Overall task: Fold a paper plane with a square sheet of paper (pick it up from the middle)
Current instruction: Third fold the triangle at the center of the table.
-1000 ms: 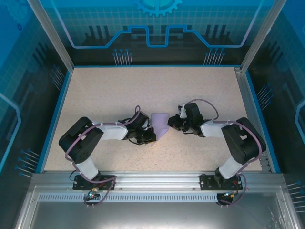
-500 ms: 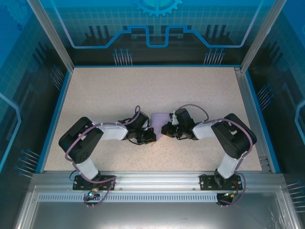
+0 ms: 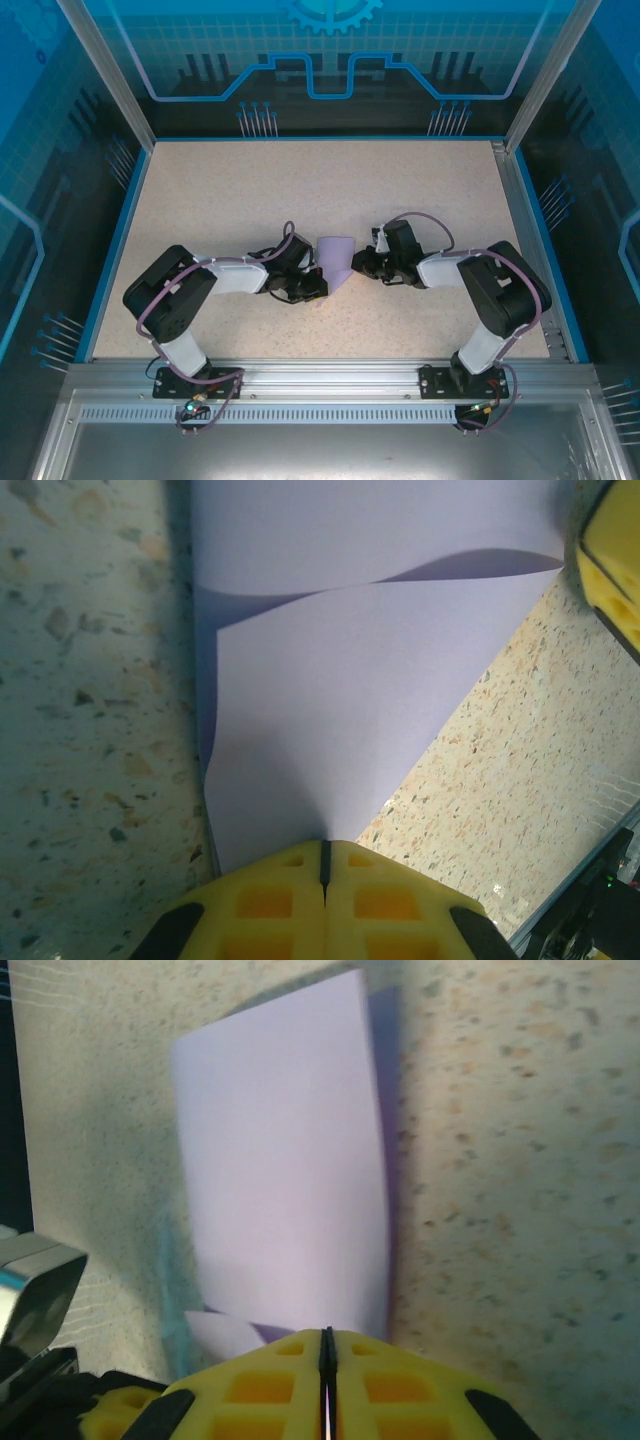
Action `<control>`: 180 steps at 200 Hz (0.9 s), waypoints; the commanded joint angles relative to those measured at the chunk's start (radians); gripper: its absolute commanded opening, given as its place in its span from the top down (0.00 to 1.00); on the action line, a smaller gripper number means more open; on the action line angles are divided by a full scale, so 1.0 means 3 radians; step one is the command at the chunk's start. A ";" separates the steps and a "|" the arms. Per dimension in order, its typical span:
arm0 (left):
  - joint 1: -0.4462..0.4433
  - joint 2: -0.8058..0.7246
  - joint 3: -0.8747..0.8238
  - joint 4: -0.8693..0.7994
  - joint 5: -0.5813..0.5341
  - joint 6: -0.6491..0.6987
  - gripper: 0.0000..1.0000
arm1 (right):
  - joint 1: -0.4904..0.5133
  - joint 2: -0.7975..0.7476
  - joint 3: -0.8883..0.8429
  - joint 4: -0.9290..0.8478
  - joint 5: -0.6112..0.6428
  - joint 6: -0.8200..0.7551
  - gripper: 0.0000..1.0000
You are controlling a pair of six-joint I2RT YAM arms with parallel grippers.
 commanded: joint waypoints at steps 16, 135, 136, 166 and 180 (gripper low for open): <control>0.0000 0.0064 -0.0125 -0.0331 -0.0162 0.0117 0.95 | 0.0232 -0.0170 0.0119 -0.0141 0.0080 -0.0133 0.88; -0.0004 -0.0012 -0.0015 -0.0403 -0.0090 0.0132 0.93 | 0.0388 0.0361 0.0088 -0.0119 0.0076 0.0080 0.94; -0.0004 -0.0016 -0.0011 -0.0408 -0.0087 0.0132 0.93 | 0.0387 0.0360 0.0085 -0.0120 0.0079 0.0080 0.94; 0.0001 -0.0251 0.0079 -0.0578 -0.0094 0.0144 0.90 | 0.0377 0.0397 0.0066 -0.0224 0.0100 0.0089 0.95; 0.0002 -0.0362 0.0108 -0.0589 -0.0073 0.0078 0.88 | 0.0376 0.0409 0.0059 -0.0210 0.0088 0.0097 0.95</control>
